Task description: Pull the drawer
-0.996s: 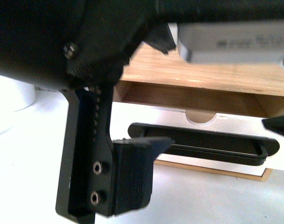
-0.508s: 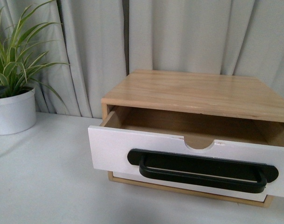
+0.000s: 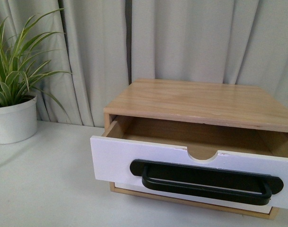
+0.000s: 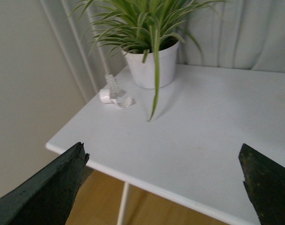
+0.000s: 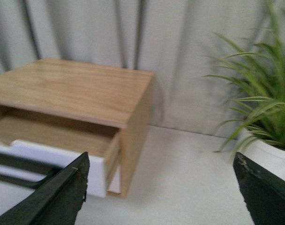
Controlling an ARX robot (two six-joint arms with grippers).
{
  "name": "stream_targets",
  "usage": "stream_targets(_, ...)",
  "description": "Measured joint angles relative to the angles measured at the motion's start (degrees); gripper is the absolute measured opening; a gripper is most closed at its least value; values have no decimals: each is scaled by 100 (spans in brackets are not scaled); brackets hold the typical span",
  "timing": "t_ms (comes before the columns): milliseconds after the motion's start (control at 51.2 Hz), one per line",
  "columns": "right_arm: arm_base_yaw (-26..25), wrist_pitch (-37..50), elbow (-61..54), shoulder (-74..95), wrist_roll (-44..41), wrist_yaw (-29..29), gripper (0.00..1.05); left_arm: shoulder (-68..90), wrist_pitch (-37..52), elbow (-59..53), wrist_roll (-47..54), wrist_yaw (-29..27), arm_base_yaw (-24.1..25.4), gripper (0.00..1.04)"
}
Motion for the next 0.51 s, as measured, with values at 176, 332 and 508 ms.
stream_targets(176,804,26,-428,-411,254,1008,55,-686,308,-354,-741,1917,258,65)
stream_targets(332,1394,28,-723,-691,304,1576,25,-876,291,-568,-876,1318,-258,35)
stream_targets(508,2092,33,-933,-918,313,2435,1,-1016,286,-671,-907,745,-1010,5)
